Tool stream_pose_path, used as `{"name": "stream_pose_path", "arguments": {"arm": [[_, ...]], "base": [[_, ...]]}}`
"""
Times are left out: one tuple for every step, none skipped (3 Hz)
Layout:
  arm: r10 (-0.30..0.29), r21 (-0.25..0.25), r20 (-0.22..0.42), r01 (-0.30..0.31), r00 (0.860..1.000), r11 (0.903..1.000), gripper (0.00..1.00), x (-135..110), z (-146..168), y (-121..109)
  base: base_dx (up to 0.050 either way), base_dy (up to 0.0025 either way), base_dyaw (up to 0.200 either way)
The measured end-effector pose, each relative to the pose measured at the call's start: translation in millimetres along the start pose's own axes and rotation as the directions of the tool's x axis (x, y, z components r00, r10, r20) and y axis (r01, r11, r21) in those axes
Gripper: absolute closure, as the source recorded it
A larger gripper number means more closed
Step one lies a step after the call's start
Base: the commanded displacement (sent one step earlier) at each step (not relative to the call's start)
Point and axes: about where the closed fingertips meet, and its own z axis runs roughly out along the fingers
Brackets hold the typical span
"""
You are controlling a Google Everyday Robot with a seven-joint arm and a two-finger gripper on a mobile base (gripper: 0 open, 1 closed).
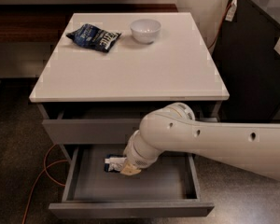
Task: Place rxbar blueberry into middle drawer
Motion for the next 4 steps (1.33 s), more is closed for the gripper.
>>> {"name": "stream_pose_path", "arguments": {"arm": [[0.018,0.02,0.048,-0.019,0.999,0.9996,1.0,17,24,-12],[0.007,0.072,0.049,-0.011,0.999,0.9974,1.0,29,48,-21],[0.024,0.119,0.032,-0.027,0.999,0.9925,1.0,40,74,-28],[0.135,0.139,0.044,-0.139,0.99,0.9804,1.0,56,100,-37]], "base": [[0.0,0.0,0.0],[0.0,0.0,0.0],[0.0,0.0,0.0],[0.0,0.0,0.0]]}}
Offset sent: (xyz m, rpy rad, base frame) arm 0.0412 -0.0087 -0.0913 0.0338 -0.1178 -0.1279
